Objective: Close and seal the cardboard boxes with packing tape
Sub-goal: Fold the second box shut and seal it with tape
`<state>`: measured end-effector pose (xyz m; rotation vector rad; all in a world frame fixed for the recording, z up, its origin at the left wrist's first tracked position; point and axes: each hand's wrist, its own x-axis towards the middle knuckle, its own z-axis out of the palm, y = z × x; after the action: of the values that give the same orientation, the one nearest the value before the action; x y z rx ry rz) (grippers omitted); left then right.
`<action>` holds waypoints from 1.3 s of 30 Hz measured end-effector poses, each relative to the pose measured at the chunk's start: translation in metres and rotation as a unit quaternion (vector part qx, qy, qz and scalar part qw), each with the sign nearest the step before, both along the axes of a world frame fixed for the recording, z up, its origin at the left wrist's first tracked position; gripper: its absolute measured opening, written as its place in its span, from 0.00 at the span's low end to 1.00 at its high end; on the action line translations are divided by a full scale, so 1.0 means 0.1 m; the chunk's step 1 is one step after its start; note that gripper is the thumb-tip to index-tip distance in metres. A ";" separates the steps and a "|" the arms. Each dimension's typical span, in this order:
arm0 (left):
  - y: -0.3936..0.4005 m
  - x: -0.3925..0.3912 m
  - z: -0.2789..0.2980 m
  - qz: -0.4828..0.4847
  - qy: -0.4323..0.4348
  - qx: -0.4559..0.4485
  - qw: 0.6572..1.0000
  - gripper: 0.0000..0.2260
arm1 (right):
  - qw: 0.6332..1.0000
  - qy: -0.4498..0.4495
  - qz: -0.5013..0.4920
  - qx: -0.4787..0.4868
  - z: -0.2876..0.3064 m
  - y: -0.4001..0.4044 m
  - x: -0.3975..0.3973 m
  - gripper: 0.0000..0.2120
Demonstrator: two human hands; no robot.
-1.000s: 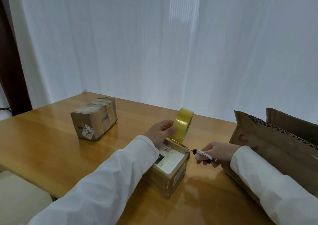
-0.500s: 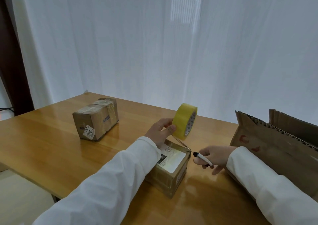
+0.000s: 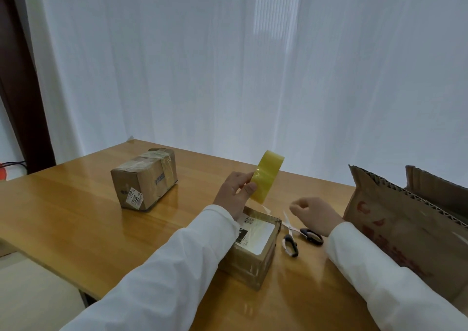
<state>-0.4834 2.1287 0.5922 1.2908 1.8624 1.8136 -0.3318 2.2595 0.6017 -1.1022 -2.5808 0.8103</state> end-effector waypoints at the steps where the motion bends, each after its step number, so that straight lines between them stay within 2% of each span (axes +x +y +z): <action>1: 0.00 0.00 0.01 0.002 0.004 0.001 1.000 0.12 | 0.998 0.048 0.020 -0.025 0.05 -0.06 -0.04 0.13; 4: 0.00 0.01 0.02 0.003 0.007 -0.005 1.000 0.12 | 0.993 0.048 0.077 -0.071 0.09 -0.21 -0.25 0.09; 6: 0.00 0.01 0.02 0.001 0.007 0.001 1.000 0.11 | 0.994 0.042 0.064 -0.082 0.04 -0.24 -0.40 0.06; 9: -0.02 0.01 0.02 0.008 0.009 0.014 1.000 0.10 | 0.993 0.047 0.036 -0.101 -0.06 -0.23 -0.54 0.06; 13: -0.03 0.02 0.01 0.015 0.011 0.023 1.000 0.12 | 0.978 0.029 0.021 -0.206 -0.05 -0.27 -0.55 0.08; 15: -0.03 0.03 0.02 0.019 0.000 0.042 0.999 0.12 | 0.975 -0.008 0.017 -0.222 -0.02 -0.25 -0.54 0.09; 17: -0.03 0.03 0.03 0.024 -0.017 0.062 0.998 0.12 | 0.977 -0.039 0.024 -0.208 0.00 -0.22 -0.54 0.08; 20: -0.04 0.02 0.03 0.031 -0.023 0.071 0.997 0.10 | 0.988 0.020 0.037 -0.145 -0.02 -0.20 -0.57 0.05; 22: -0.04 0.01 0.02 0.036 -0.014 0.074 0.997 0.10 | 0.988 0.059 0.059 -0.128 -0.02 -0.25 -0.59 0.08; 25: -0.04 0.01 0.01 0.053 0.000 0.085 0.995 0.11 | 0.992 0.010 0.099 -0.078 -0.02 -0.32 -0.60 0.17; 28: -0.05 -0.01 0.01 0.084 -0.024 0.119 0.989 0.12 | 0.993 -0.008 0.109 -0.035 -0.01 -0.31 -0.58 0.21; 30: -0.06 -0.02 0.02 0.097 -0.046 0.136 0.985 0.11 | 0.994 -0.004 0.100 -0.047 0.00 -0.30 -0.56 0.20; 32: -0.06 -0.02 0.03 0.097 -0.067 0.143 0.983 0.09 | 0.990 0.033 0.075 -0.115 0.01 -0.31 -0.55 0.18; 34: -0.05 -0.01 0.03 0.095 -0.074 0.141 0.983 0.09 | 0.986 0.041 0.079 -0.141 0.04 -0.32 -0.52 0.17; 37: -0.05 0.00 0.04 0.094 -0.067 0.140 0.983 0.08 | 0.989 -0.003 0.118 -0.090 0.04 -0.32 -0.50 0.18; 39: -0.06 -0.01 0.03 0.096 -0.069 0.138 0.983 0.08 | 0.992 0.003 0.102 -0.070 0.02 -0.34 -0.51 0.21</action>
<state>-0.4839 2.1230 0.5955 1.0614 1.7600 2.2669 -0.3829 2.2258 0.6032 -0.8784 -2.6985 1.0523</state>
